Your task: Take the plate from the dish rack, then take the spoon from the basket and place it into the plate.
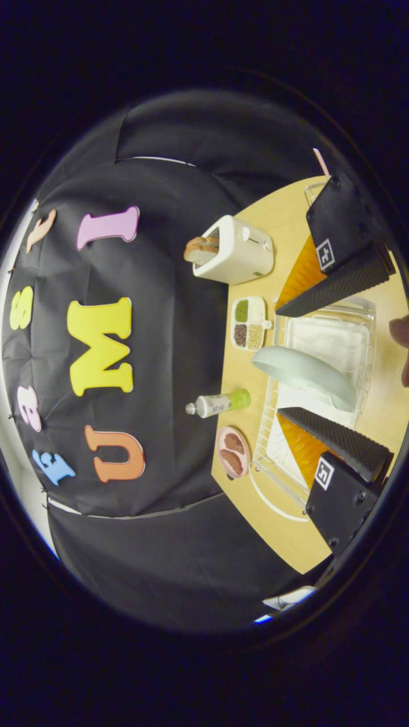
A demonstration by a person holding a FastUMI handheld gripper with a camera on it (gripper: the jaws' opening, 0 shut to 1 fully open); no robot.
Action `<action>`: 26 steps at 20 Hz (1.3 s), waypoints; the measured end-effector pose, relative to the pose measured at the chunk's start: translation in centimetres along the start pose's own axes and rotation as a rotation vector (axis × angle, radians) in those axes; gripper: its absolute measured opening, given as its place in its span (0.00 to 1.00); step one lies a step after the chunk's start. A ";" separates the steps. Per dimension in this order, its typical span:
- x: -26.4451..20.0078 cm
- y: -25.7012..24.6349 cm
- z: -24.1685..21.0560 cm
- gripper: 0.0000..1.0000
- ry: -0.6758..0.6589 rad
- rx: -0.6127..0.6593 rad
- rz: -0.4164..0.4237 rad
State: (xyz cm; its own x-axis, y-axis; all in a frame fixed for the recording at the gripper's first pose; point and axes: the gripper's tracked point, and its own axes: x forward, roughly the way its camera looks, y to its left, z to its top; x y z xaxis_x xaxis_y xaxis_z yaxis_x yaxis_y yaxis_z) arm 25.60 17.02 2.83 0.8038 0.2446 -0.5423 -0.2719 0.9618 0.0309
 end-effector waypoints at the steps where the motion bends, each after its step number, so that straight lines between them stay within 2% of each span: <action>1: 0.9 0.1 -0.2 1.00 0.028 0.007 0.001; 6: 4.9 0.8 -2.0 1.00 0.152 0.046 -0.030; 7: 5.6 1.2 -2.4 0.94 0.177 0.060 -0.023; 9: 6.6 1.6 -3.5 0.90 0.223 0.095 -0.018; 12: 7.4 2.2 -4.5 0.73 0.271 0.131 -0.048; 15: 7.7 1.7 -4.9 0.51 0.292 0.131 -0.129; 18: 7.5 1.6 -4.9 0.45 0.311 0.120 -0.196; 21: 7.0 0.9 -3.6 0.40 0.252 0.108 -0.281; 24: 5.8 0.4 -1.4 0.36 0.162 0.023 -0.352; 26: 4.5 0.6 -0.4 0.35 0.116 -0.014 -0.366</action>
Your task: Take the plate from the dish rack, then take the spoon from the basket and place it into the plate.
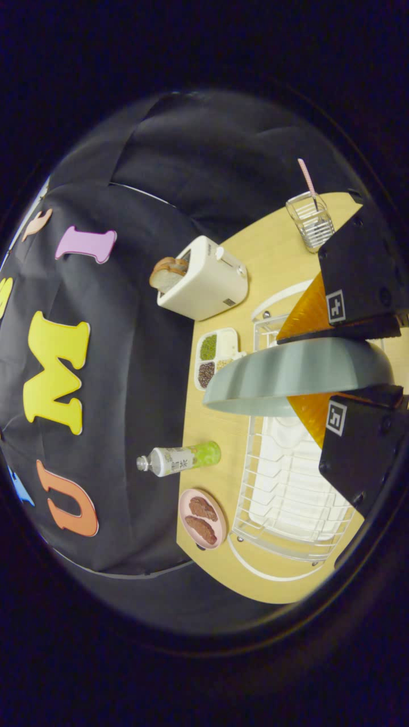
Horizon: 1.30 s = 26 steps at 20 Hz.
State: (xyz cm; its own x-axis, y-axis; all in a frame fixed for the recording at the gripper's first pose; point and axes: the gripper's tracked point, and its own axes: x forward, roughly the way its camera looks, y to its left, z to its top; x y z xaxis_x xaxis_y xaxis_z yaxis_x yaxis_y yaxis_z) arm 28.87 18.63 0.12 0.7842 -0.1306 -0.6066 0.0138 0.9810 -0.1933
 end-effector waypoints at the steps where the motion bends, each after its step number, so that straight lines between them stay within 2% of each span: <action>1: -0.8 0.0 0.1 0.36 -0.018 0.005 0.011; 6: -6.0 -0.8 -2.1 0.36 -0.036 0.062 0.137; 13: -11.9 -2.7 -12.0 0.35 -0.001 0.223 0.316; 20: -10.7 -2.8 -22.8 0.35 0.087 0.402 0.380; 26: -7.8 -1.5 -27.2 0.35 0.176 0.574 0.463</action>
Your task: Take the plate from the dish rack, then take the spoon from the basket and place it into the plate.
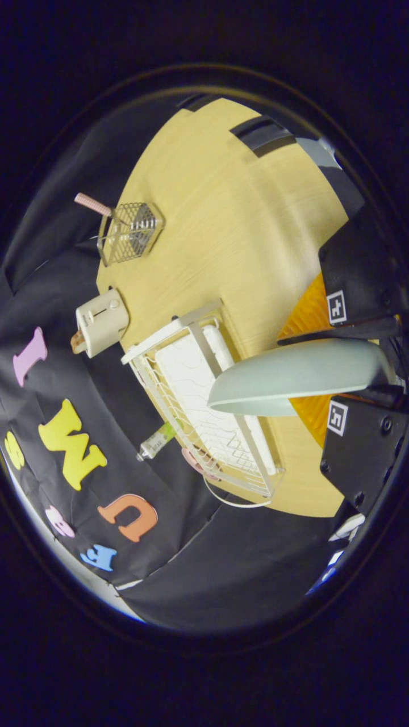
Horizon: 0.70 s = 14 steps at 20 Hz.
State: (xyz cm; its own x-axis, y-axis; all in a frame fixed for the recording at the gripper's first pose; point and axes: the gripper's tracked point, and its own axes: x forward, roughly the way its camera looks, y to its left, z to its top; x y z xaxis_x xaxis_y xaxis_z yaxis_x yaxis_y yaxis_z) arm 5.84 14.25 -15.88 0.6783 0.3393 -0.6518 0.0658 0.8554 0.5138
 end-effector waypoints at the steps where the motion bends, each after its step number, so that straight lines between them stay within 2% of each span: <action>1: 0.3 0.0 0.0 0.35 0.007 0.029 0.027; 7: 1.3 -1.2 -0.4 0.40 0.027 0.076 0.044; 10: 1.9 -1.7 -0.3 0.44 0.025 0.061 0.043; 14: 1.9 -2.2 0.0 0.56 0.004 0.031 0.024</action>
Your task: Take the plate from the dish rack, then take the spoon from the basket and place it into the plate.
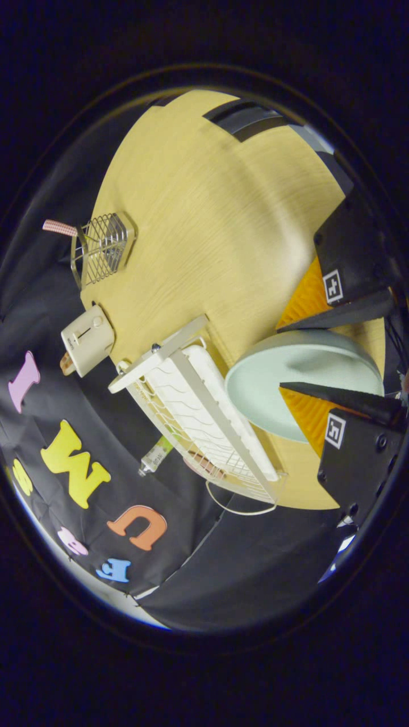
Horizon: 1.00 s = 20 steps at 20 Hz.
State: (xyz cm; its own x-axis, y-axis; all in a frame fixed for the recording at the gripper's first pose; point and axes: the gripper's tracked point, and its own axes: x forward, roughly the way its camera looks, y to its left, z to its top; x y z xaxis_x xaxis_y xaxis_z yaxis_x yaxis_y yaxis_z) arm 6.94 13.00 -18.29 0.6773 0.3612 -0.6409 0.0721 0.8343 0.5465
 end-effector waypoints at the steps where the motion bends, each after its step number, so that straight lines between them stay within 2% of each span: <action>1: 0.0 -0.1 0.2 0.57 -0.010 -0.002 -0.005; 5: -1.2 0.5 1.5 0.64 -0.075 -0.055 0.008; 8: -3.5 -0.4 3.8 0.73 -0.217 -0.169 -0.047; 12: -8.1 -2.0 7.2 0.80 -0.402 -0.302 -0.112; 14: -9.4 -3.5 8.8 0.83 -0.444 -0.335 -0.127; 15: -10.1 -4.6 9.9 0.92 -0.469 -0.340 -0.137; 20: -12.6 -10.4 16.3 0.92 -0.640 -0.434 -0.246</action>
State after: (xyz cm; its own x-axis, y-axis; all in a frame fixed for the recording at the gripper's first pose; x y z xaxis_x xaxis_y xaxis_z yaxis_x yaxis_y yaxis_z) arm 9.56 -7.03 -7.11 0.9760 -0.0521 -0.2114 0.0721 0.9935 0.0881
